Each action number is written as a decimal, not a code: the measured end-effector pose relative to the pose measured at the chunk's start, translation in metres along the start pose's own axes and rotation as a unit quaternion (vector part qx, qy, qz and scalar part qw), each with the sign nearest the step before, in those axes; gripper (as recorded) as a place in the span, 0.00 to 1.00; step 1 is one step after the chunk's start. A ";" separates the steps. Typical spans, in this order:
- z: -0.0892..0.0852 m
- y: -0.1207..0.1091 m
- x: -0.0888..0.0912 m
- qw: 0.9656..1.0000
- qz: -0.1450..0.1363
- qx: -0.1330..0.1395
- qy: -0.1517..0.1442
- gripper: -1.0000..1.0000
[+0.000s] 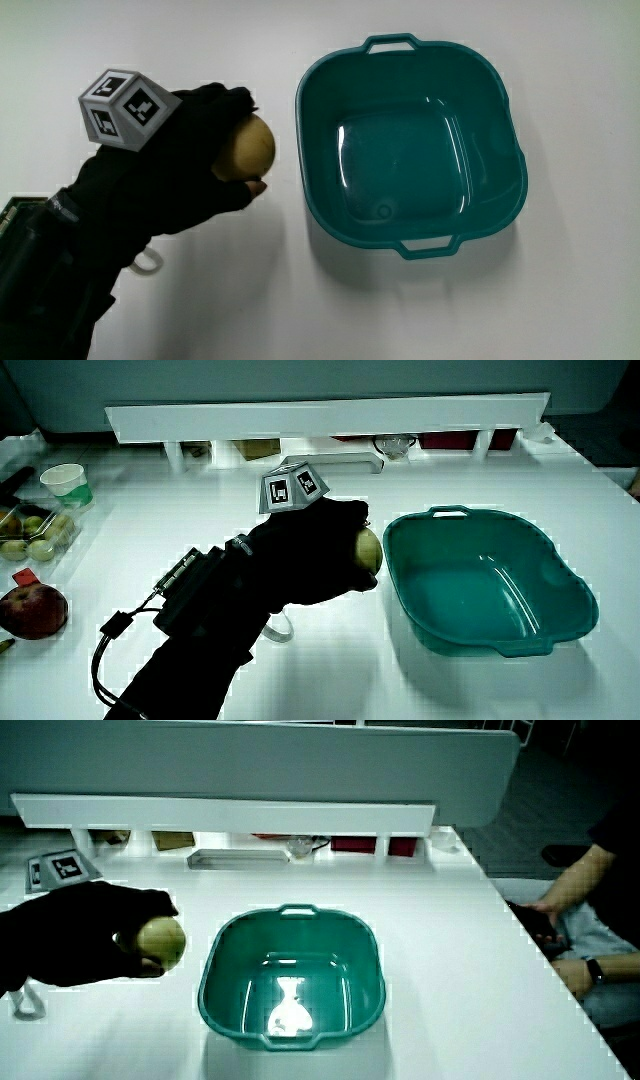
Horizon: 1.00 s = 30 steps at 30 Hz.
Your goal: Place pear on desk
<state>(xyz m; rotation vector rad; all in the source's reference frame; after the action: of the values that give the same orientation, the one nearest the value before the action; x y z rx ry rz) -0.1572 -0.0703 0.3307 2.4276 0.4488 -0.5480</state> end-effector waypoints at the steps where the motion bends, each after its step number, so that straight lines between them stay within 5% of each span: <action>1: -0.001 0.001 -0.004 1.000 0.011 -0.002 -0.003 0.50; 3: -0.002 0.003 -0.012 1.000 0.027 -0.003 0.001 0.50; 5: -0.011 0.013 -0.037 1.000 -0.019 0.006 -0.016 0.50; 6: -0.005 0.007 -0.031 0.999 0.033 0.004 -0.008 0.50; 8: -0.005 0.008 -0.037 0.999 0.053 -0.001 -0.007 0.50; 30: -0.038 0.031 -0.089 0.992 0.109 -0.037 -0.046 0.50</action>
<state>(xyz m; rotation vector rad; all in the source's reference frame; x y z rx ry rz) -0.2096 -0.0872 0.4161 2.3324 0.1589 -0.5356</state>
